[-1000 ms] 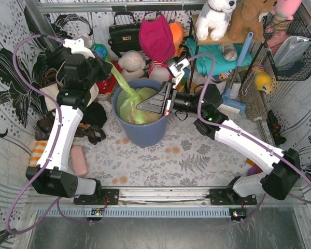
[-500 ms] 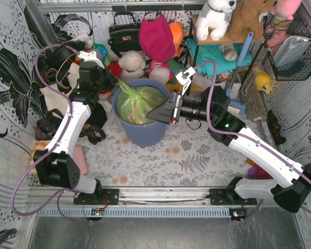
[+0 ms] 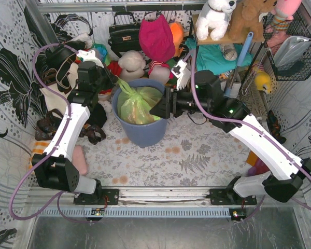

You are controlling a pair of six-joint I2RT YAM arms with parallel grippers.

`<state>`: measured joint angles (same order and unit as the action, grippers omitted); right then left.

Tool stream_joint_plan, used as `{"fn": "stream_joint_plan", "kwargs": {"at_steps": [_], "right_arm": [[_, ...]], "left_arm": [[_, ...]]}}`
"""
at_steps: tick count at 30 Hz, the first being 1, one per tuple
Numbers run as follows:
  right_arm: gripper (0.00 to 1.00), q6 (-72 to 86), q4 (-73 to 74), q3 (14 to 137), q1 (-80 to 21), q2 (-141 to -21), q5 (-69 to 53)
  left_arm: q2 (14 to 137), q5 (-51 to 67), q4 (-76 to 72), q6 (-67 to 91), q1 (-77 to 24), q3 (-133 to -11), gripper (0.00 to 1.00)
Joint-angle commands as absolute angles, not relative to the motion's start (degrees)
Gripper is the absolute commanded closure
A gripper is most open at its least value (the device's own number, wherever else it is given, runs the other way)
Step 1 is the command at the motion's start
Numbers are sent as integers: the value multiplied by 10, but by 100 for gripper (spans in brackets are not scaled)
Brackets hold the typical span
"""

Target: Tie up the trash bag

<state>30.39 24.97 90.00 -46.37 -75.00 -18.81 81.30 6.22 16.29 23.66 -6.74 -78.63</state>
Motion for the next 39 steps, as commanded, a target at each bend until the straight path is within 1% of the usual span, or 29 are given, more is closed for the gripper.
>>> {"fn": "stream_joint_plan", "kwargs": {"at_steps": [1,4,6,12,15,17,19,20,25,30,31,35,36,39], "right_arm": [[47,277,308,944,-465,-776,-207],[59,281,299,946,-465,-789,-238],[63,291,285,946,-465,-792,-256],[66,327,227,927,-465,-801,-317],[67,358,174,901,-465,-804,-352],[67,380,148,887,-465,-809,-370],[60,396,129,873,-465,-813,-376],[58,405,117,864,-465,-813,-377],[54,473,23,811,-465,-819,-404],[48,513,-42,780,-465,-823,-401],[51,525,-64,772,-465,-826,-405],[75,563,-132,754,-465,-837,-434],[79,566,-138,749,-465,-833,-441],[84,568,-143,733,-465,-812,-470]], "left_arm": [[805,66,137,229,-72,-795,100],[804,67,136,230,-72,-793,100],[803,67,134,230,-72,-791,100],[805,68,132,230,-73,-792,100],[805,69,132,231,-73,-792,100],[805,69,132,231,-73,-792,100],[804,69,131,231,-73,-791,100],[803,69,131,231,-73,-789,100],[800,68,130,231,-73,-785,100],[798,68,129,233,-73,-783,100],[799,68,129,233,-73,-782,100],[801,68,127,234,-73,-783,100],[802,66,127,232,-73,-784,100],[807,63,124,230,-73,-787,100]]}}
